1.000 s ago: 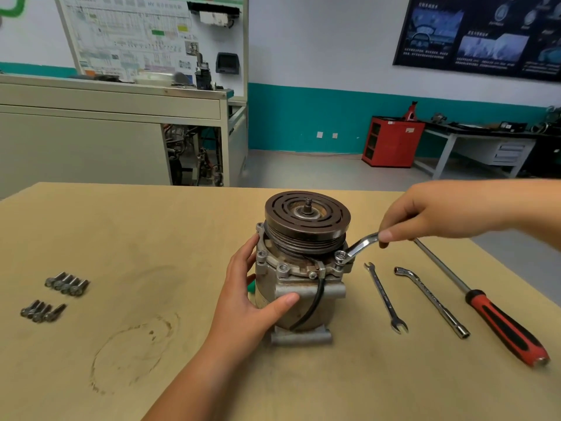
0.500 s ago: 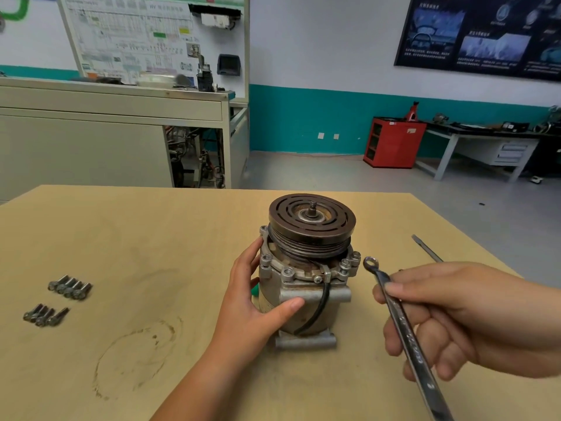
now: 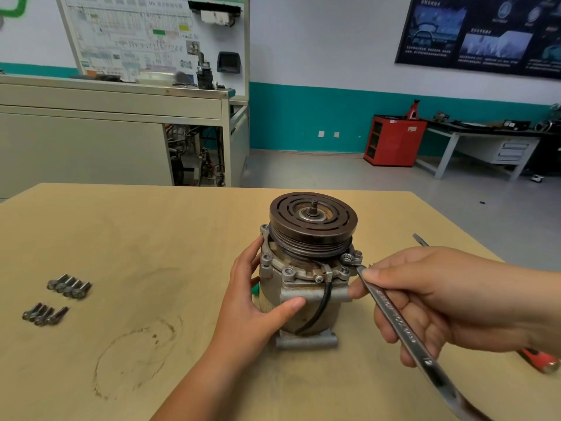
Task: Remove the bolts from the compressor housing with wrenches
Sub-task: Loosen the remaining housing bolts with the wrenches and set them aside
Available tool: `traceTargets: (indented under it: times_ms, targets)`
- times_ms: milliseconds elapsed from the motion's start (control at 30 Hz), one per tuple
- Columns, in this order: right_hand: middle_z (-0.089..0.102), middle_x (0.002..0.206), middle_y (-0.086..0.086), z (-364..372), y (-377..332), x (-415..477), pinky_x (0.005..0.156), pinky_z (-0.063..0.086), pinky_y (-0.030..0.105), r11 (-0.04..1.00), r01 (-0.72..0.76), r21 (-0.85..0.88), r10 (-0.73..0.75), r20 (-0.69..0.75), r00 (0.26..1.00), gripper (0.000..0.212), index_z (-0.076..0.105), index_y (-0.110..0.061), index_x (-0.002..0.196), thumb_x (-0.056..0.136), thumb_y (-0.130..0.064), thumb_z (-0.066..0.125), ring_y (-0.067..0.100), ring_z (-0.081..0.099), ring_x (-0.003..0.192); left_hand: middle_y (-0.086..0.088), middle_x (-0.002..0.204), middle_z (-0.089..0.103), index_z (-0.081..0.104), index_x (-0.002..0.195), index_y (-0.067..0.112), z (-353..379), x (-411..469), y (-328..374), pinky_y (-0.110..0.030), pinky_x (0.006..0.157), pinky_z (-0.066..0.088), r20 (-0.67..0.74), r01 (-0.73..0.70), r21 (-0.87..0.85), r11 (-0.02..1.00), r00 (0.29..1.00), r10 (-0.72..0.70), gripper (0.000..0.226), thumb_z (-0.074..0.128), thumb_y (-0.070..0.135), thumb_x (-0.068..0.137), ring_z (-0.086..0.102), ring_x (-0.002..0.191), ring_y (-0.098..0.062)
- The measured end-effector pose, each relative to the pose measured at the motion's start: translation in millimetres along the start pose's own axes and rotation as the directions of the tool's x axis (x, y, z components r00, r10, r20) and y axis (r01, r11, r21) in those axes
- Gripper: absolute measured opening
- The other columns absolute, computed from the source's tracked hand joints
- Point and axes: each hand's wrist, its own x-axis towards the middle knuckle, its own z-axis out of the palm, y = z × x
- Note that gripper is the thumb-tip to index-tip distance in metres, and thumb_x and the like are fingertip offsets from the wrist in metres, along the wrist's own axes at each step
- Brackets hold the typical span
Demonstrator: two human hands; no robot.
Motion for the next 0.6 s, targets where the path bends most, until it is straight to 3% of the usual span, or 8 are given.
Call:
traceTargets:
  times_ms: [167,300,367,433,500,533,600]
  targets:
    - [0.058,0.05,0.014,-25,-12,1,0.034,0.046,0.02,0.97,-0.093,-0.224,0.122,0.117,0.986,0.038,0.071,-0.005,0.086,0.08,-0.037,0.052,0.019,0.058,0.034,0.025,0.141,0.041,0.029,0.128,0.068,0,0,-1,-0.023,0.106,0.036,0.001,0.001,-0.005,1.0,1.0,-0.001,0.086,0.075,0.063,0.056,0.04,0.131,0.004]
    - [0.064,0.059,0.004,-51,-31,4,0.049,0.05,0.02,0.769,-0.145,-0.623,0.27,0.11,0.957,0.038,0.065,-0.016,0.094,0.082,-0.048,0.047,0.015,0.064,0.049,0.024,0.141,0.042,0.03,0.128,0.068,0,0,-2,-0.022,0.105,0.037,0.002,0.003,-0.007,1.0,1.0,-0.003,0.085,0.075,0.062,0.056,0.041,0.13,0.003]
    - [0.062,0.06,-0.007,-60,-39,10,0.063,0.047,0.02,0.624,-0.113,-0.773,0.2,0.018,0.98,0.031,0.068,-0.027,0.091,0.084,-0.049,0.047,0.008,0.059,0.057,0.025,0.141,0.042,0.029,0.129,0.066,0,0,-2,-0.02,0.105,0.036,0.001,0.005,-0.006,1.0,1.0,-0.005,0.086,0.075,0.062,0.056,0.04,0.13,0.003]
    - [0.059,0.067,-0.014,-68,-41,19,0.072,0.042,0.019,0.494,-0.051,-0.868,0.014,-0.051,0.999,0.022,0.068,-0.043,0.091,0.089,-0.046,0.047,0.001,0.055,0.066,0.029,0.14,0.041,0.029,0.129,0.067,0,0,-3,-0.014,0.103,0.036,0.0,0.005,-0.001,1.0,1.0,-0.005,0.086,0.075,0.062,0.057,0.039,0.13,0.006]
    - [0.062,0.085,-0.018,-73,-40,28,0.082,0.045,0.022,0.432,0.007,-0.902,-0.146,-0.062,0.987,0.018,0.063,-0.05,0.095,0.091,-0.045,0.047,-0.001,0.057,0.082,0.031,0.139,0.04,0.028,0.128,0.068,0,0,-3,-0.012,0.101,0.035,0.002,0.003,0.001,1.0,1.0,-0.003,0.085,0.074,0.062,0.057,0.039,0.13,0.007]
    - [0.063,0.091,-0.02,-74,-40,31,0.086,0.045,0.023,0.413,0.021,-0.911,-0.174,-0.056,0.983,0.017,0.062,-0.051,0.096,0.091,-0.044,0.047,-0.001,0.057,0.089,0.03,0.14,0.04,0.028,0.128,0.069,0,0,-3,-0.014,0.102,0.035,0.003,0.002,-0.001,1.0,1.0,-0.002,0.085,0.074,0.062,0.057,0.038,0.13,0.007]
    - [0.062,0.087,-0.026,-76,-43,30,0.08,0.046,0.02,0.392,0.027,-0.919,-0.142,-0.031,0.989,0.017,0.063,-0.054,0.091,0.089,-0.045,0.048,-0.006,0.056,0.086,0.027,0.141,0.04,0.028,0.129,0.068,0,0,-2,-0.018,0.103,0.035,0.005,0.001,-0.004,1.0,1.0,-0.001,0.085,0.074,0.061,0.057,0.038,0.131,0.005]
